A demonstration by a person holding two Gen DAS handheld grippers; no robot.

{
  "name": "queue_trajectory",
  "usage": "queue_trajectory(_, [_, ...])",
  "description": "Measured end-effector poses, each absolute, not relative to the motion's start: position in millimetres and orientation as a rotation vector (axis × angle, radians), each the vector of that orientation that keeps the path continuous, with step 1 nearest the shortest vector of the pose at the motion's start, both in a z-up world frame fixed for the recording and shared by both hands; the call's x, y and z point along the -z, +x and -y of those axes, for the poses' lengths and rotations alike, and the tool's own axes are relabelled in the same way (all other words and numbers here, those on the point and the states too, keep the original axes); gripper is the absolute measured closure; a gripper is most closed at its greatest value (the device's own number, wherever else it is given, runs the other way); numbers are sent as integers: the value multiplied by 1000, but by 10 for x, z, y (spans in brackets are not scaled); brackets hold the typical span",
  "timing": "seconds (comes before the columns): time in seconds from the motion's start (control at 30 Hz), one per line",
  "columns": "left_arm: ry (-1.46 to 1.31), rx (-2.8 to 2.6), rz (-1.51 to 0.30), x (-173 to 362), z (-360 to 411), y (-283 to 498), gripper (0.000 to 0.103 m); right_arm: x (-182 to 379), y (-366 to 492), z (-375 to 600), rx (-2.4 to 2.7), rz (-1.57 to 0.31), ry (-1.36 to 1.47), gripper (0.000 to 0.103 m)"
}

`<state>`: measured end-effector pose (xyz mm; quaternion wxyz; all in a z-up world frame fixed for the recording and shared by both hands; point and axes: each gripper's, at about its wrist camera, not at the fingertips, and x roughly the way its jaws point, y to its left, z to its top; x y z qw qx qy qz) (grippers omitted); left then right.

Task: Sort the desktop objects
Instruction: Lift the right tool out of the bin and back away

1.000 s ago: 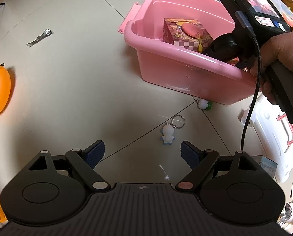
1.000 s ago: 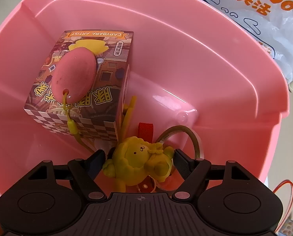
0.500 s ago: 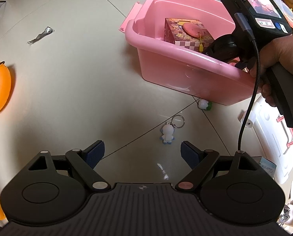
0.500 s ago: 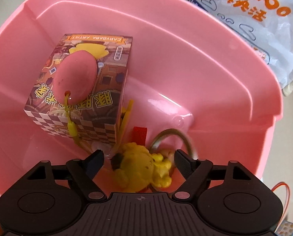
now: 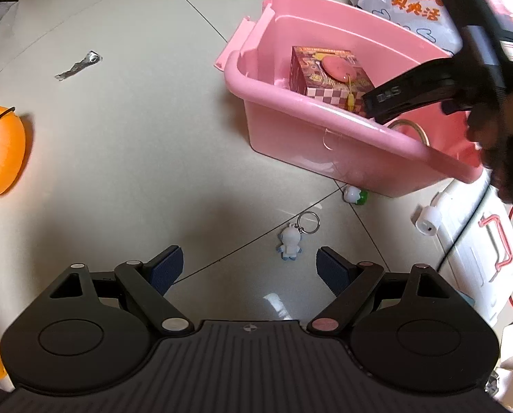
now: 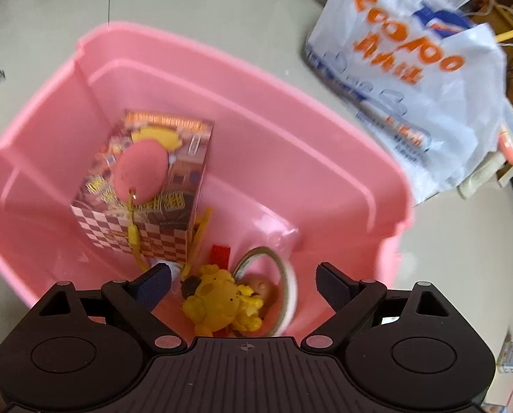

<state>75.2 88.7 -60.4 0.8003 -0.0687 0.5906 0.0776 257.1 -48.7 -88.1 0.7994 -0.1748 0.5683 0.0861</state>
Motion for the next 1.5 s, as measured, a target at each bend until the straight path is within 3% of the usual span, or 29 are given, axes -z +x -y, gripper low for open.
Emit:
queue_trajectory(0.53, [-153,-201,-1177,229,-992,635,14,-305,1418,844,-189,-965,-426,14])
queue_trajectory(1.5, [-150,-177,-1145,59,-893,102,14,-395,-76,1271,-189,-986,-373,14])
